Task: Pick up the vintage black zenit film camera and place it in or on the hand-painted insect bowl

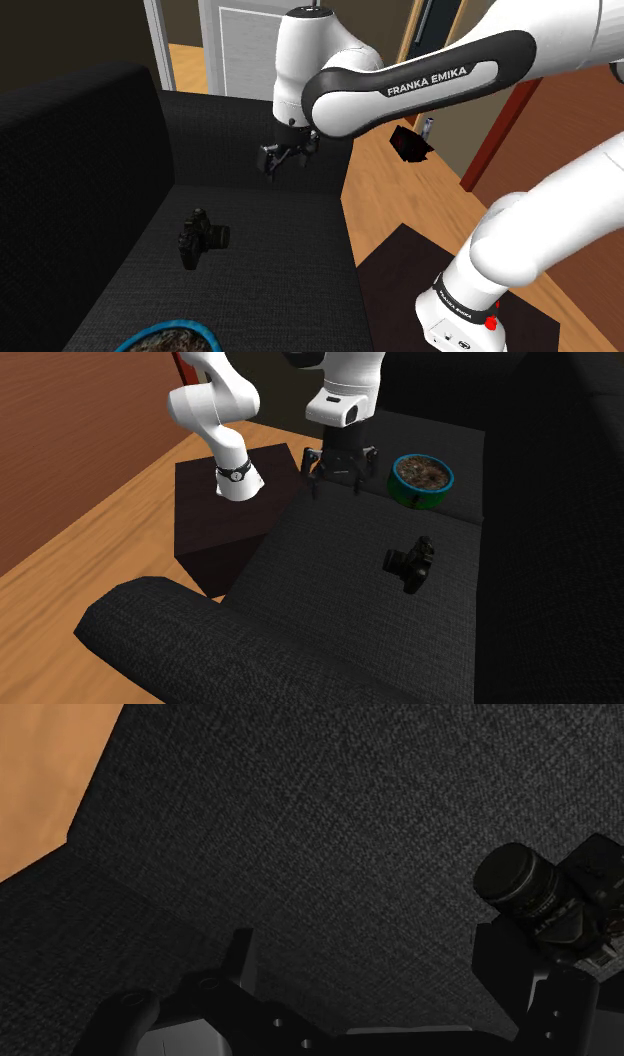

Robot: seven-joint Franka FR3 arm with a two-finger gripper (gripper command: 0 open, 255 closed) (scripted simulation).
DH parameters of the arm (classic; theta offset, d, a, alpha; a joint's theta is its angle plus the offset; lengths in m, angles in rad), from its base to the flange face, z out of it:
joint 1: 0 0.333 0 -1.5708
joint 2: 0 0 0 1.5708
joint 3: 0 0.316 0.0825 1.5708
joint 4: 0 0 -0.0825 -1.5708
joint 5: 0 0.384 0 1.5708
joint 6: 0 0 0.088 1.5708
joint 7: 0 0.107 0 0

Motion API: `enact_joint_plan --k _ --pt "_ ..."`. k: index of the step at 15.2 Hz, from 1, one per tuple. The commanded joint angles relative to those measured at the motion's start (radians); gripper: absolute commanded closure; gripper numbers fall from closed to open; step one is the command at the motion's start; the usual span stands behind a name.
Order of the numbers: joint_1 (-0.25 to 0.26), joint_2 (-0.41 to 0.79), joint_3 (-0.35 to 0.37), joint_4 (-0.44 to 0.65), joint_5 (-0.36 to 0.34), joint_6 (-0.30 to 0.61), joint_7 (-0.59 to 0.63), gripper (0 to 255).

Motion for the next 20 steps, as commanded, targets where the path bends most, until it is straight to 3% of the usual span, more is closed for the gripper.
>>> enact_joint_plan --k 1,6,9,15,19,20 --pt "-0.014 0.080 0.047 0.043 -0.044 0.028 0.078 0" --pt "-0.029 0.299 0.139 0.166 -0.211 0.064 0.290 0" --pt "-0.003 0.444 0.158 0.262 -0.334 0.057 0.420 0" --pt "0.128 0.721 0.116 0.495 -0.532 0.001 0.610 0" --pt "0.232 0.894 0.068 0.683 -0.612 -0.049 0.677 0" --pt "0.236 0.900 0.065 0.689 -0.613 -0.050 0.679 0"
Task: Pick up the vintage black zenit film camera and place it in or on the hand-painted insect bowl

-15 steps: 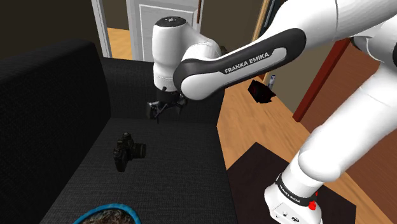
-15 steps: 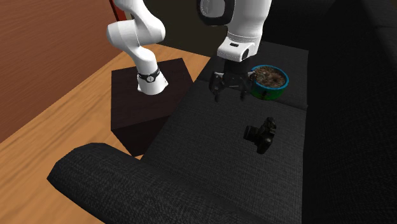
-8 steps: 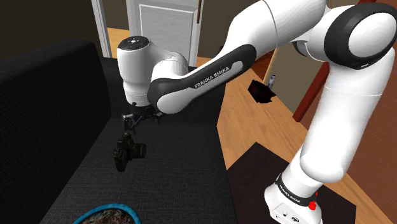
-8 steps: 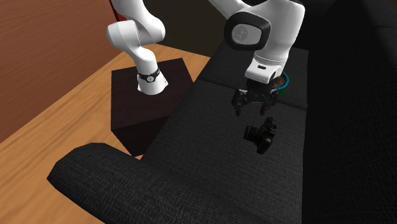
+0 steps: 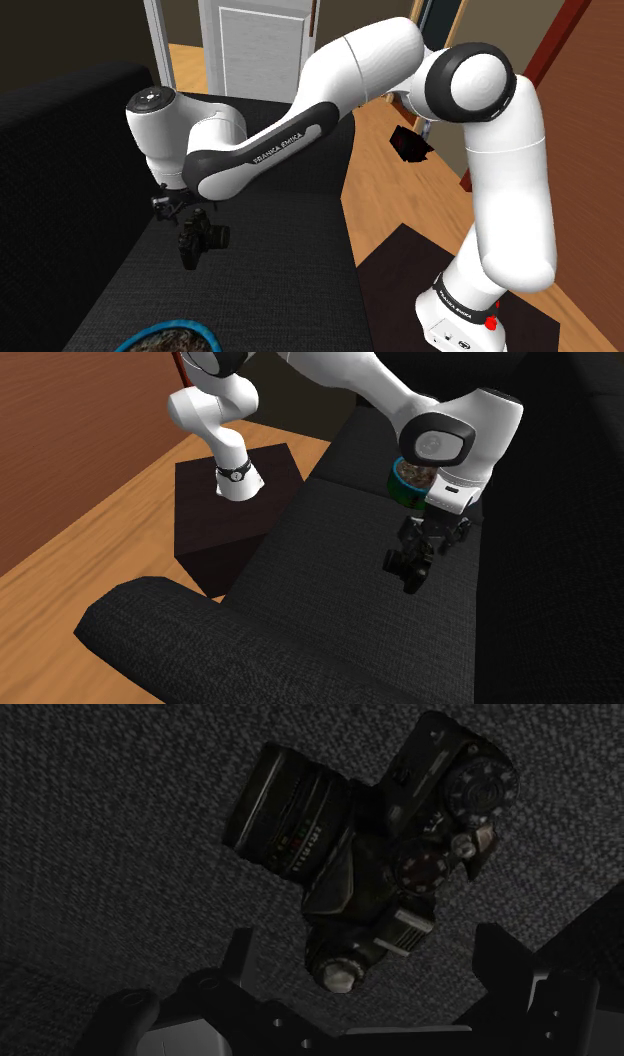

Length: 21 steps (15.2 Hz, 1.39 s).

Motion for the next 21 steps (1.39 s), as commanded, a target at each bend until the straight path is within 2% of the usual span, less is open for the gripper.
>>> enact_joint_plan --k 1,7,15,16,21 --pt "0.015 0.031 -0.011 0.026 -0.016 0.001 0.011 0" --pt "0.019 0.081 -0.037 0.020 -0.051 0.054 0.029 0" --pt "0.019 0.081 -0.037 0.019 -0.051 0.053 0.029 0" --pt "0.019 0.081 -0.037 0.019 -0.051 0.053 0.029 255" --pt "0.019 0.081 -0.037 0.019 -0.051 0.054 0.029 255"
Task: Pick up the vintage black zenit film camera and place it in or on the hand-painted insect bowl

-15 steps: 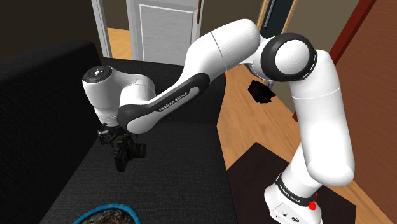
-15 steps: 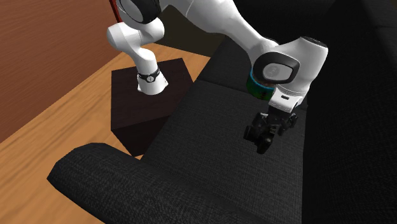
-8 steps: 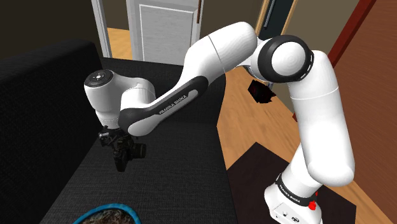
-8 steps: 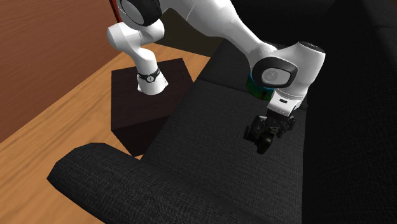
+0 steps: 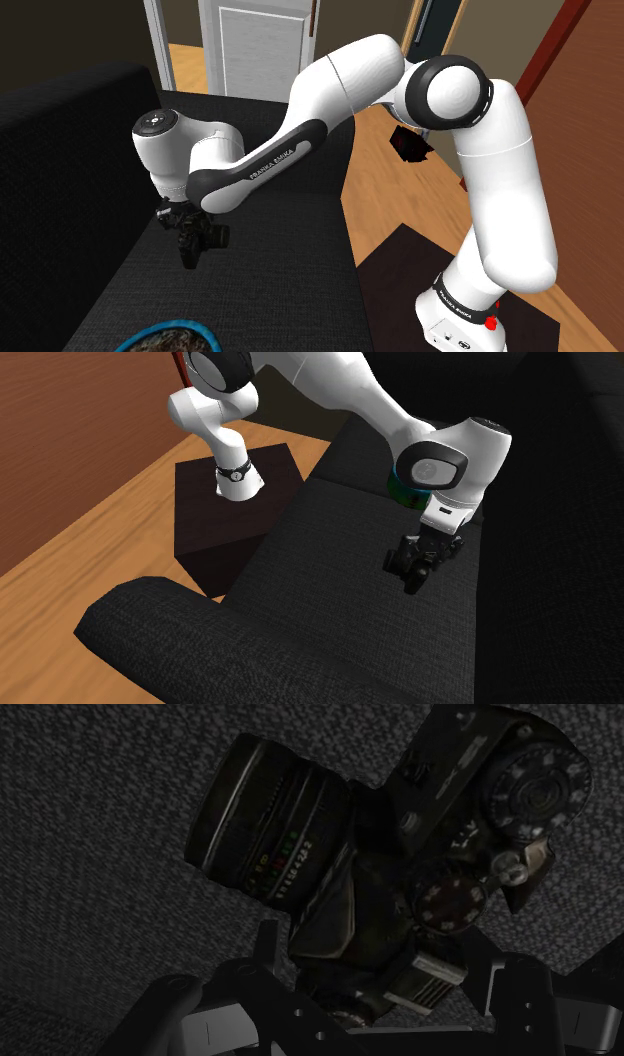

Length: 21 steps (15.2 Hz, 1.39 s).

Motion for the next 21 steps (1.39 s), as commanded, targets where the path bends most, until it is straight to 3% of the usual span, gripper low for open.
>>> enact_joint_plan --k 1,21 --pt "0.001 0.001 0.000 -0.001 0.000 0.000 0.000 255" --pt "-0.023 -0.104 0.051 0.066 0.088 -0.148 -0.085 255"
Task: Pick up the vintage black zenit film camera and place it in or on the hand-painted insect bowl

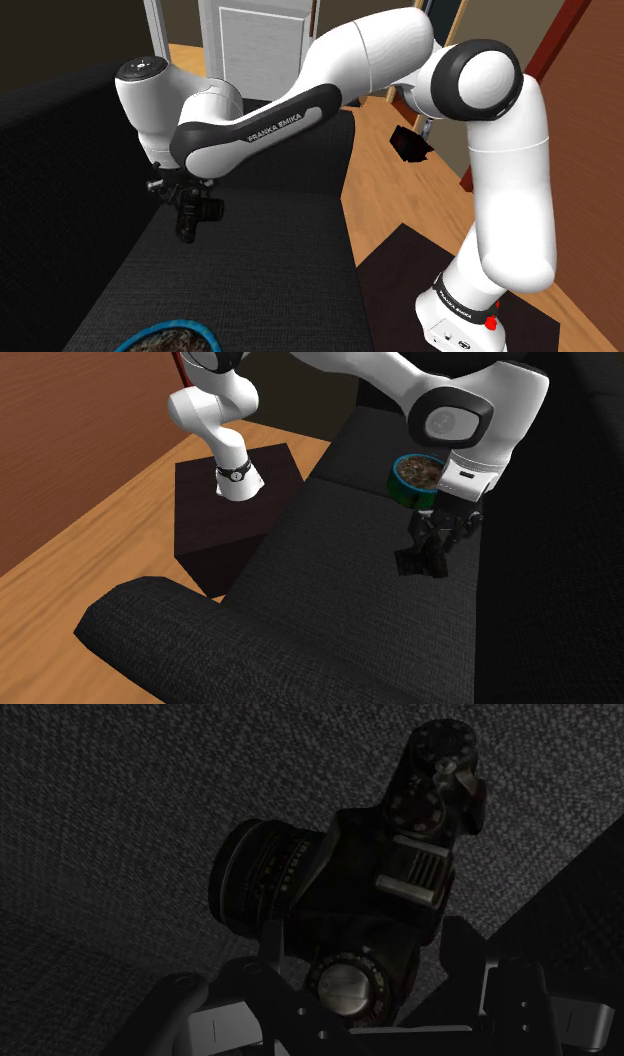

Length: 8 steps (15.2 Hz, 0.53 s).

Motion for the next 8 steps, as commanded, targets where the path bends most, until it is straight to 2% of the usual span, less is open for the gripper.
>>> enact_joint_plan --k 1,8 --pt "-0.001 -0.006 0.003 0.019 0.008 -0.021 -0.012 255" --pt "-0.002 -0.035 0.017 0.070 0.036 -0.091 -0.045 255"
